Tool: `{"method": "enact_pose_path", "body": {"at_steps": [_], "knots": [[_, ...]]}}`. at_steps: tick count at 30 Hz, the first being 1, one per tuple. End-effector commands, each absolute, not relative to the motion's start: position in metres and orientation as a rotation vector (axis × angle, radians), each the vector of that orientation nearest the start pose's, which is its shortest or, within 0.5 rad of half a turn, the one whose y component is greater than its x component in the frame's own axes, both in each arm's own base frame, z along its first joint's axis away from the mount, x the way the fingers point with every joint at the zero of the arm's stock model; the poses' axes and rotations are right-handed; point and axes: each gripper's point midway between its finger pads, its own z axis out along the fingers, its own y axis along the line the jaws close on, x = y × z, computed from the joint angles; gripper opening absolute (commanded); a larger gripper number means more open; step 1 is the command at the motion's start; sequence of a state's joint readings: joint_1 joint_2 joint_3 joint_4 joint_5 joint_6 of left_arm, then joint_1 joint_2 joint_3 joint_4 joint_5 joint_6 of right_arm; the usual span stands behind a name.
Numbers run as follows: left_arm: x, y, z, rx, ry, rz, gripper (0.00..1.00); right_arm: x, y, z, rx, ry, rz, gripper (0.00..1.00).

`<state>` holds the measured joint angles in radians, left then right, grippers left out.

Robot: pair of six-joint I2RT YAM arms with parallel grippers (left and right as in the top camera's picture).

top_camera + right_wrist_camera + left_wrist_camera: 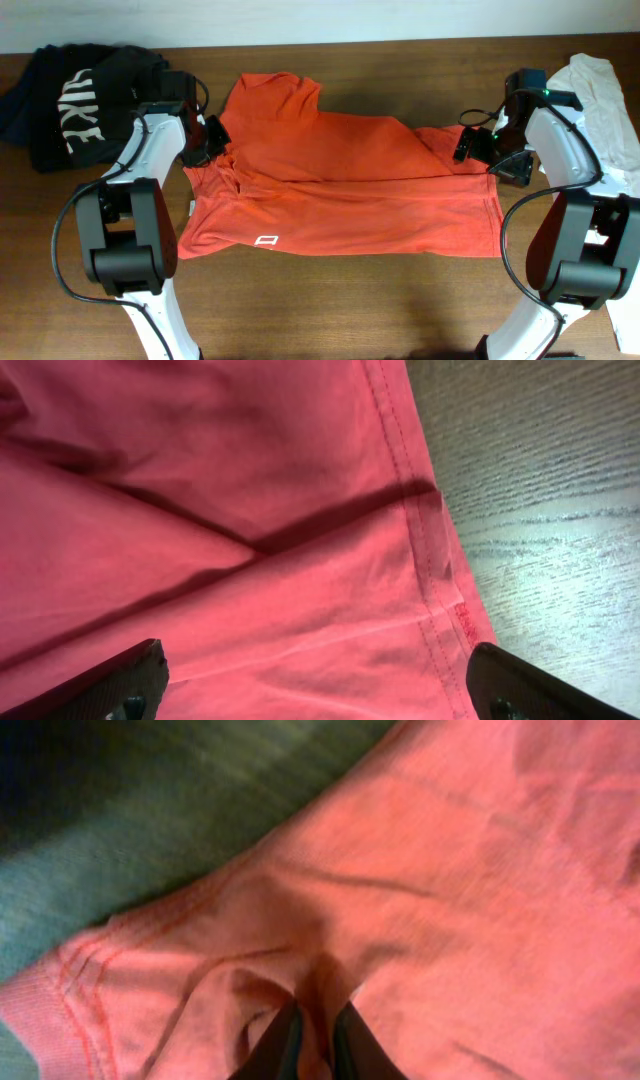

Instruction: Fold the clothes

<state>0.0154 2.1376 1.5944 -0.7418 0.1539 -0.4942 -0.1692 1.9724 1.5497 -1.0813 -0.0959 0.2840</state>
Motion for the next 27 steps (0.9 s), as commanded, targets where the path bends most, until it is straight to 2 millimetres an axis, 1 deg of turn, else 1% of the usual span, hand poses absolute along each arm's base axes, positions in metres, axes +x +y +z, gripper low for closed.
{"method": "enact_pose_path", "body": {"at_steps": [1, 2, 3, 4, 5, 6, 7, 8, 9, 10, 11, 13, 14, 16, 17, 18, 19, 20, 21, 22, 24, 27], "knots": [[0.499, -0.021, 0.032, -0.650, 2.696, -0.358, 0.01, 0.379, -0.046, 0.060, 0.688, 3.031, 0.150, 0.99], [0.503, -0.019, 0.033, -0.647, 2.677, -0.343, 0.25, 0.378, -0.046, 0.060, 0.688, 3.033, 0.150, 0.99], [0.507, -0.011, 0.034, -0.654, 2.653, -0.289, 0.82, 0.376, -0.046, 0.060, 0.691, 3.041, 0.149, 0.99], [0.507, -0.008, 0.035, -0.661, 2.654, -0.279, 0.84, 0.375, -0.045, 0.060, 0.692, 3.047, 0.149, 0.99], [0.504, -0.006, 0.038, -0.673, 2.670, -0.278, 0.86, 0.374, -0.045, 0.060, 0.694, 3.051, 0.149, 0.99], [0.499, -0.004, 0.046, -0.687, 2.694, -0.270, 0.86, 0.373, -0.045, 0.060, 0.695, 3.055, 0.149, 0.99], [0.490, -0.004, 0.068, -0.699, 2.725, -0.263, 0.86, 0.372, -0.045, 0.060, 0.696, 3.057, 0.149, 0.99], [0.482, -0.007, 0.080, -0.702, 2.752, -0.271, 0.86, 0.372, -0.045, 0.060, 0.696, 3.057, 0.149, 0.99], [0.470, -0.019, 0.092, -0.698, 2.801, -0.323, 0.86, 0.372, -0.045, 0.060, 0.696, 3.057, 0.149, 0.99], [0.450, -0.040, 0.095, -0.682, 2.881, -0.415, 0.86, 0.373, -0.044, 0.060, 0.696, 3.056, 0.155, 0.99], [0.431, -0.058, 0.089, -0.658, 2.969, -0.421, 0.86, 0.373, -0.044, 0.060, 0.695, 3.054, 0.155, 0.99], [0.409, -0.088, 0.070, -0.551, 3.067, -0.405, 0.86, 0.372, -0.044, 0.060, 0.696, 3.057, 0.155, 0.99], [0.400, -0.106, 0.057, -0.487, 3.093, -0.402, 0.84, 0.371, -0.044, 0.060, 0.697, 3.062, 0.154, 0.99], [0.391, -0.118, 0.042, -0.451, 3.115, -0.398, 0.80, 0.369, -0.044, 0.060, 0.700, 3.072, 0.153, 0.99], [0.388, -0.118, 0.038, -0.449, 3.123, -0.388, 0.76, 0.368, -0.044, 0.060, 0.700, 3.074, 0.153, 0.99], [0.390, -0.109, 0.037, -0.484, 3.113, -0.331, 0.75, 0.368, -0.044, 0.060, 0.701, 3.075, 0.153, 0.99], [0.390, -0.095, 0.035, -0.542, 3.104, -0.241, 0.75, 0.367, -0.044, 0.060, 0.701, 3.077, 0.153, 0.99], [0.391, -0.084, 0.034, -0.561, 3.097, -0.180, 0.74, 0.367, -0.043, 0.060, 0.702, 3.079, 0.153, 0.99], [0.393, -0.073, 0.034, -0.578, 3.084, -0.129, 0.74, 0.367, -0.043, 0.060, 0.702, 3.079, 0.153, 0.99], [0.394, -0.067, 0.033, -0.590, 3.077, -0.106, 0.74, 0.367, -0.044, 0.060, 0.702, 3.079, 0.152, 0.99], [0.394, -0.066, 0.033, -0.595, 3.077, -0.109, 0.74, 0.367, -0.043, 0.060, 0.702, 3.079, 0.153, 0.99], [0.394, -0.071, 0.034, -0.590, 3.081, -0.142, 0.74, 0.367, -0.044, 0.060, 0.702, 3.079, 0.152, 0.99]]}}
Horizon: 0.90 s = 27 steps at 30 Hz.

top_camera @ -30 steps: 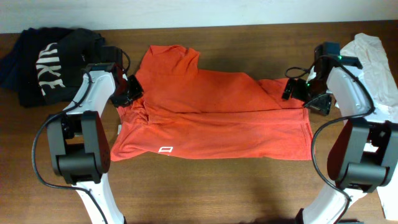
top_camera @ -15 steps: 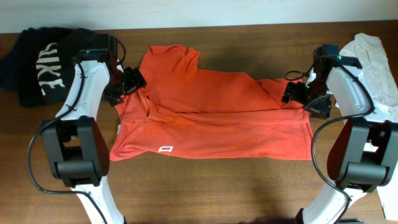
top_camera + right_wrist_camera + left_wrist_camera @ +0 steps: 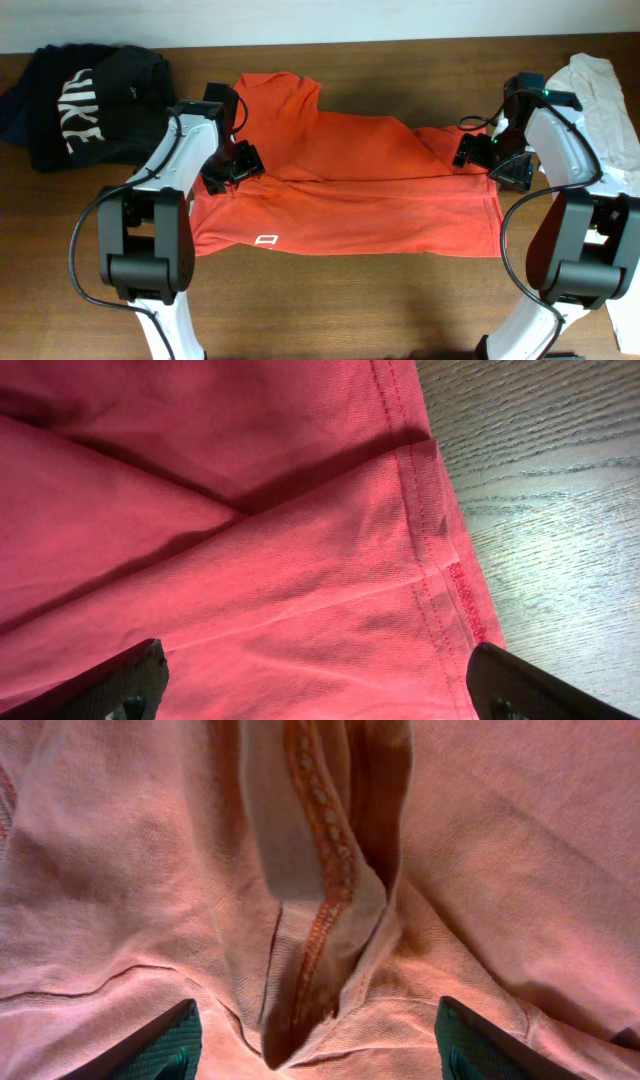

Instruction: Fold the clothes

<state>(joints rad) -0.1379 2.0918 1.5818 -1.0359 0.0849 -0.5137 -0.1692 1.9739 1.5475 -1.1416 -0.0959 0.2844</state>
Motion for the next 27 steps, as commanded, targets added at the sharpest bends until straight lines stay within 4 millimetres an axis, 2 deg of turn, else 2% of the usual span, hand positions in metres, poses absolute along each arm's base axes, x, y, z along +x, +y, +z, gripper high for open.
{"method": "enact_pose_path", "body": {"at_steps": [1, 3, 4, 7, 8, 10, 12, 16, 17, 18, 19, 20, 22, 23, 24, 25, 26, 27], "knots": [[0.394, -0.073, 0.034, -0.589, 3.082, -0.162, 0.71, 0.367, -0.044, 0.060, 0.702, 3.079, 0.152, 0.99], [0.395, -0.078, 0.034, -0.589, 3.081, -0.205, 0.51, 0.367, -0.044, 0.060, 0.702, 3.079, 0.152, 0.99], [0.395, -0.078, 0.034, -0.588, 3.081, -0.204, 0.47, 0.367, -0.044, 0.060, 0.702, 3.079, 0.152, 0.99], [0.395, -0.078, 0.034, -0.588, 3.081, -0.204, 0.23, 0.367, -0.044, 0.060, 0.702, 3.079, 0.152, 0.99], [0.395, -0.078, 0.034, -0.588, 3.081, -0.204, 0.12, 0.367, -0.043, 0.060, 0.702, 3.079, 0.153, 0.99], [0.400, -0.079, 0.035, -0.583, 3.064, -0.219, 0.01, 0.367, -0.044, 0.060, 0.702, 3.079, 0.152, 0.99], [0.415, -0.087, 0.037, -0.563, 3.006, -0.295, 0.01, 0.367, -0.044, 0.060, 0.702, 3.079, 0.152, 0.99], [0.478, -0.098, 0.055, -0.479, 2.749, -0.408, 0.01, 0.367, -0.043, 0.060, 0.703, 3.079, 0.153, 0.99], [0.485, -0.099, 0.058, -0.470, 2.717, -0.418, 0.27, 0.367, -0.043, 0.060, 0.703, 3.080, 0.153, 0.99], [0.489, -0.099, 0.060, -0.464, 2.701, -0.423, 0.67, 0.366, -0.043, 0.060, 0.703, 3.082, 0.153, 0.99], [0.487, -0.099, 0.060, -0.468, 2.707, -0.423, 0.72, 0.365, -0.043, 0.060, 0.705, 3.086, 0.153, 0.98], [0.477, -0.095, 0.069, -0.486, 2.744, -0.407, 0.73, 0.363, -0.043, 0.061, 0.707, 3.094, 0.153, 0.99], [0.460, -0.087, 0.099, -0.458, 2.765, -0.388, 0.73, 0.357, -0.042, 0.072, 0.716, 3.117, 0.152, 0.96], [0.443, -0.079, 0.116, -0.423, 2.788, -0.356, 0.73, 0.353, -0.040, 0.087, 0.713, 3.111, 0.159, 0.95], [0.429, -0.071, 0.120, -0.443, 2.822, -0.293, 0.73, 0.348, -0.038, 0.098, 0.704, 3.104, 0.159, 0.95], [0.407, -0.064, 0.116, -0.468, 2.907, -0.227, 0.66, 0.341, -0.034, 0.106, 0.690, 3.115, 0.156, 0.95], [0.394, -0.062, 0.109, -0.482, 2.963, -0.209, 0.51, 0.337, -0.030, 0.107, 0.680, 3.133, 0.156, 0.95], [0.382, -0.063, 0.095, -0.485, 3.014, -0.191, 0.39, 0.332, -0.021, 0.100, 0.650, 3.166, 0.152, 0.53]]}}
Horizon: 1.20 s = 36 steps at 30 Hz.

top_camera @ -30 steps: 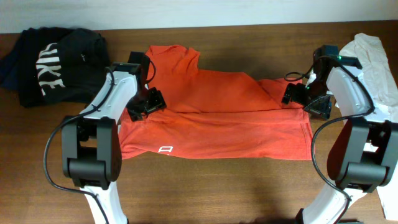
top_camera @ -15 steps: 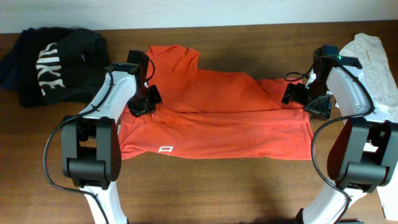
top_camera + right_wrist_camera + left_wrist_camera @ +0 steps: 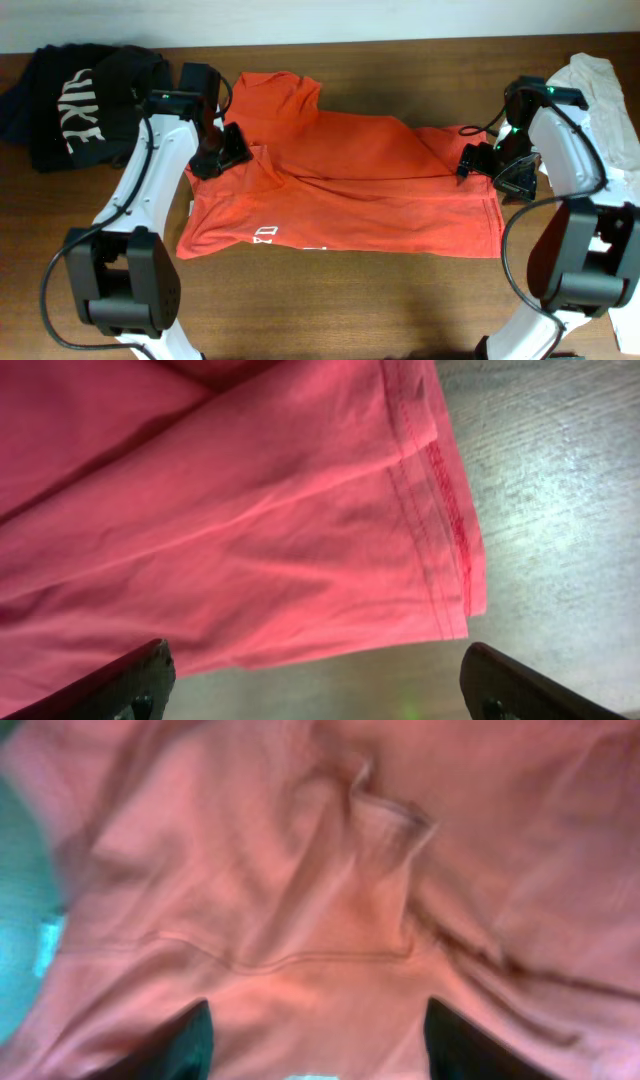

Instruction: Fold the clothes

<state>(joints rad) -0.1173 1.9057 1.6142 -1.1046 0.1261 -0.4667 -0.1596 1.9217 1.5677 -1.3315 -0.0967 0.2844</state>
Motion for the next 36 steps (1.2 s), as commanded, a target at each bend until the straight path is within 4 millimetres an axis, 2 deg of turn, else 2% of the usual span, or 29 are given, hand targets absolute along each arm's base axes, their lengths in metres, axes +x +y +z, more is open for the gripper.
{"method": "enact_pose_path", "body": {"at_steps": [1, 2, 3, 5, 6, 8, 9, 11, 13, 15, 16, 17, 19, 20, 22, 24, 26, 27, 28, 29, 30, 31, 32, 33, 34, 35, 36], "knots": [[0.373, -0.065, 0.081, -0.481, 3.044, -0.182, 0.21, 0.326, -0.014, 0.092, 0.627, 3.196, 0.148, 0.06], [0.364, -0.070, 0.063, -0.472, 3.068, -0.203, 0.06, 0.324, -0.009, 0.086, 0.606, 3.208, 0.145, 0.04], [0.360, -0.073, 0.054, -0.472, 3.077, -0.231, 0.00, 0.323, -0.006, 0.080, 0.605, 3.207, 0.144, 0.04], [0.351, -0.072, 0.019, -0.464, 3.071, -0.248, 0.00, 0.328, -0.006, 0.064, 0.680, 3.164, 0.144, 0.04], [0.344, -0.068, 0.009, -0.483, 3.084, -0.241, 0.01, 0.326, -0.006, 0.056, 0.685, 3.163, 0.143, 0.04], [0.336, -0.060, 0.002, -0.512, 3.097, -0.216, 0.01, 0.328, -0.006, 0.041, 0.676, 3.136, 0.148, 0.04], [0.330, -0.055, -0.004, -0.533, 3.109, -0.206, 0.01, 0.327, -0.006, 0.027, 0.690, 3.120, 0.150, 0.04], [0.316, -0.041, -0.016, -0.602, 3.132, -0.186, 0.01, 0.313, -0.005, 0.004, 0.802, 3.112, 0.143, 0.04], [0.302, -0.023, -0.025, -0.678, 3.146, -0.132, 0.00, 0.307, -0.005, -0.002, 0.803, 3.121, 0.141, 0.04], [0.280, -0.004, -0.030, -0.908, 3.164, -0.090, 0.01, 0.303, -0.006, -0.002, 0.808, 3.134, 0.126, 0.04], [0.263, 0.010, -0.026, -1.095, 3.176, -0.067, 0.00, 0.303, -0.006, -0.002, 0.808, 3.134, 0.125, 0.04], [0.251, 0.018, -0.021, -1.175, 3.190, -0.059, 0.00, 0.302, -0.006, -0.002, 0.810, 3.138, 0.125, 0.04], [0.241, 0.027, -0.003, -1.242, 3.176, -0.064, 0.00, 0.294, -0.005, -0.001, 0.835, 3.167, 0.115, 0.04], [0.242, 0.027, 0.013, -1.225, 3.141, -0.076, 0.01, 0.290, -0.005, 0.000, 0.868, 3.174, 0.110, 0.04], [0.248, 0.028, 0.053, -1.181, 3.009, -0.116, 0.00, 0.282, -0.007, 0.007, 0.874, 3.192, 0.084, 0.04], [0.253, 0.030, 0.112, -1.078, 2.790, -0.165, 0.01, 0.275, -0.028, 0.034, 0.940, 3.118, -0.118, 0.04], [0.257, 0.039, 0.162, -1.004, 2.595, -0.144, 0.01, 0.288, -0.035, 0.077, 0.896, 3.005, -0.127, 0.04], [0.264, 0.039, 0.186, -0.945, 2.523, -0.166, 0.14, 0.300, -0.035, 0.103, 0.820, 2.948, -0.092, 0.04], [0.276, 0.033, 0.206, -0.834, 2.487, -0.210, 0.34, 0.314, -0.029, 0.132, 0.712, 2.909, -0.014, 0.22], [0.293, 0.019, 0.225, -0.709, 2.456, -0.281, 0.62, 0.325, -0.018, 0.158, 0.618, 2.885, 0.091, 0.61], [0.316, -0.001, 0.242, -0.528, 2.428, -0.354, 0.93, 0.334, -0.004, 0.180, 0.495, 2.866, 0.206, 0.81], [0.340, -0.021, 0.253, -0.356, 2.404, -0.382, 0.99, 0.337, 0.002, 0.188, 0.448, 2.855, 0.250, 0.88], [0.366, -0.042, 0.257, -0.197, 2.393, -0.379, 0.99, 0.338, 0.010, 0.191, 0.355, 2.857, 0.292, 0.98], [0.394, -0.065, 0.255, -0.045, 2.385, -0.369, 0.99, 0.334, 0.013, 0.189, 0.320, 2.884, 0.291, 0.98], [0.424, -0.074, 0.247, -0.012, 2.388, -0.309, 0.99, 0.330, 0.019, 0.185, 0.286, 2.918, 0.292, 0.98], [0.456, -0.074, 0.235, -0.004, 2.386, -0.209, 0.99, 0.327, 0.025, 0.182, 0.236, 2.940, 0.290, 0.98], [0.497, -0.074, 0.213, 0.070, 2.371, -0.094, 0.99, 0.324, 0.032, 0.179, 0.185, 2.968, 0.285, 0.98]]}}
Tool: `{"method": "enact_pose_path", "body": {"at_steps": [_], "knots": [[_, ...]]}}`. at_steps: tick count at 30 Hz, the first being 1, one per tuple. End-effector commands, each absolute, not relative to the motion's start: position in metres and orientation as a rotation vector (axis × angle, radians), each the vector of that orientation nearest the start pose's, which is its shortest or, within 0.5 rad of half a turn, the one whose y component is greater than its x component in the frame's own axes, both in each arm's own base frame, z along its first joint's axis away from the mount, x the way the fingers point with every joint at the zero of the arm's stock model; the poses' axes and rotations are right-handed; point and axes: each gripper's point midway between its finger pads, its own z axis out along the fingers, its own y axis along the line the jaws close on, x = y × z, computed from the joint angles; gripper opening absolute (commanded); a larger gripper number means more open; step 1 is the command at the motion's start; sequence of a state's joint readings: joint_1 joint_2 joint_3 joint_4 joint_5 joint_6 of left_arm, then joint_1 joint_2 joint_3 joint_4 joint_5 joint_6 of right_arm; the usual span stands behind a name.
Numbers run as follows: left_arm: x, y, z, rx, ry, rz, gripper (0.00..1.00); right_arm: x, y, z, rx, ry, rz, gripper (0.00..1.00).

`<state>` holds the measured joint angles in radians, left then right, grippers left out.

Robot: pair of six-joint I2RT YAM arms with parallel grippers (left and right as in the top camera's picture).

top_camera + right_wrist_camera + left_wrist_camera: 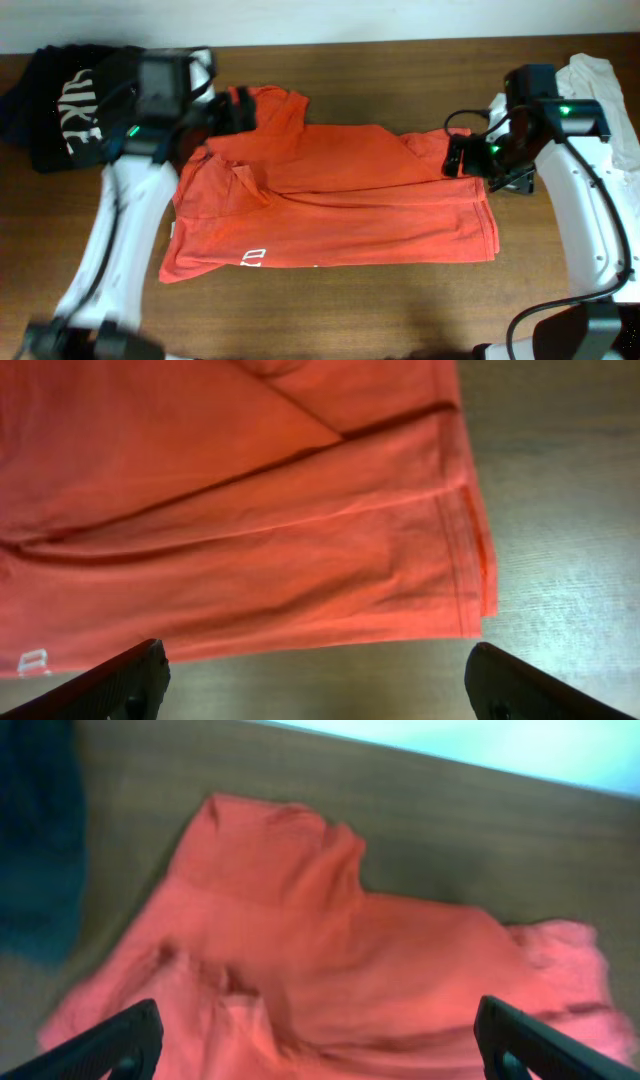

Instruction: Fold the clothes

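An orange shirt lies folded lengthwise across the middle of the wooden table, with a small white logo near its lower left hem. My left gripper hangs open high above the shirt's upper left sleeve. In the left wrist view the shirt spreads out far below the left gripper, which holds nothing. My right gripper is open above the shirt's right end. In the right wrist view the right gripper is empty over bare wood, just off the shirt's hem.
A black garment with white lettering is heaped at the back left. A white garment lies at the right edge. Bare table runs along the front.
Both grippers now stand higher above the shirt, still open. The left one has moved toward the upper left sleeve. The shirt's lower left corner lies further left and nearer the front.
My left gripper was first shut on a pinch of the shirt's left side, with the right one open over the right hem. Then the left was open over bunched fabric, later low over the left side. Now both hang open well above the shirt.
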<state>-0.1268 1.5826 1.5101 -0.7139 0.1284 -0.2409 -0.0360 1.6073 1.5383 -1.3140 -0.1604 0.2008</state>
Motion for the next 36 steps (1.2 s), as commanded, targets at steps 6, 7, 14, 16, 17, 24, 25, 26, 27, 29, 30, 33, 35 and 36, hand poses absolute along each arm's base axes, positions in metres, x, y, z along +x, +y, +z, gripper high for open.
{"method": "enact_pose_path", "body": {"at_steps": [6, 7, 14, 16, 17, 24, 25, 26, 27, 29, 30, 33, 35, 36], "knots": [[0.577, -0.076, 0.085, 0.197, 2.375, 0.037, 0.94, 0.321, 0.042, 0.177, 0.138, 2.984, 0.279, 0.99], [0.580, -0.077, 0.073, 0.195, 2.379, 0.036, 0.89, 0.321, 0.042, 0.177, 0.138, 2.984, 0.280, 0.99], [0.585, -0.058, 0.008, 0.162, 2.447, 0.075, 0.95, 0.317, 0.042, 0.176, 0.141, 3.003, 0.278, 0.99], [0.587, -0.049, 0.006, 0.141, 2.446, 0.085, 0.95, 0.317, 0.042, 0.176, 0.141, 3.002, 0.279, 0.99], [0.587, -0.044, 0.006, 0.132, 2.448, 0.088, 0.94, 0.317, 0.042, 0.176, 0.141, 3.002, 0.279, 0.99], [0.572, -0.043, -0.006, 0.142, 2.527, 0.090, 0.00, 0.324, 0.032, 0.176, 0.146, 2.977, 0.195, 0.99], [0.569, -0.043, -0.004, 0.143, 2.535, 0.090, 0.00, 0.326, 0.032, 0.177, 0.145, 2.966, 0.196, 0.99], [0.565, -0.042, 0.006, 0.144, 2.545, 0.091, 0.00, 0.329, 0.032, 0.177, 0.143, 2.953, 0.197, 0.99], [0.560, -0.042, 0.019, 0.144, 2.550, 0.091, 0.00, 0.332, 0.032, 0.178, 0.142, 2.942, 0.197, 0.98], [0.550, -0.041, 0.063, 0.107, 2.535, 0.078, 0.00, 0.338, 0.033, 0.179, 0.138, 2.916, 0.199, 0.99], [0.540, -0.044, 0.090, 0.092, 2.530, 0.039, 0.00, 0.342, 0.033, 0.180, 0.136, 2.899, 0.199, 0.99], [0.515, -0.062, 0.119, 0.139, 2.561, -0.112, 0.00, 0.358, 0.017, 0.184, 0.156, 2.835, 0.090, 0.99], [0.493, -0.076, 0.133, 0.173, 2.599, -0.231, 0.00, 0.362, 0.012, 0.185, 0.176, 2.815, 0.098, 0.99], [0.480, -0.081, 0.144, 0.185, 2.614, -0.280, 0.00, 0.365, 0.009, 0.186, 0.189, 2.802, 0.096, 0.99]]}}
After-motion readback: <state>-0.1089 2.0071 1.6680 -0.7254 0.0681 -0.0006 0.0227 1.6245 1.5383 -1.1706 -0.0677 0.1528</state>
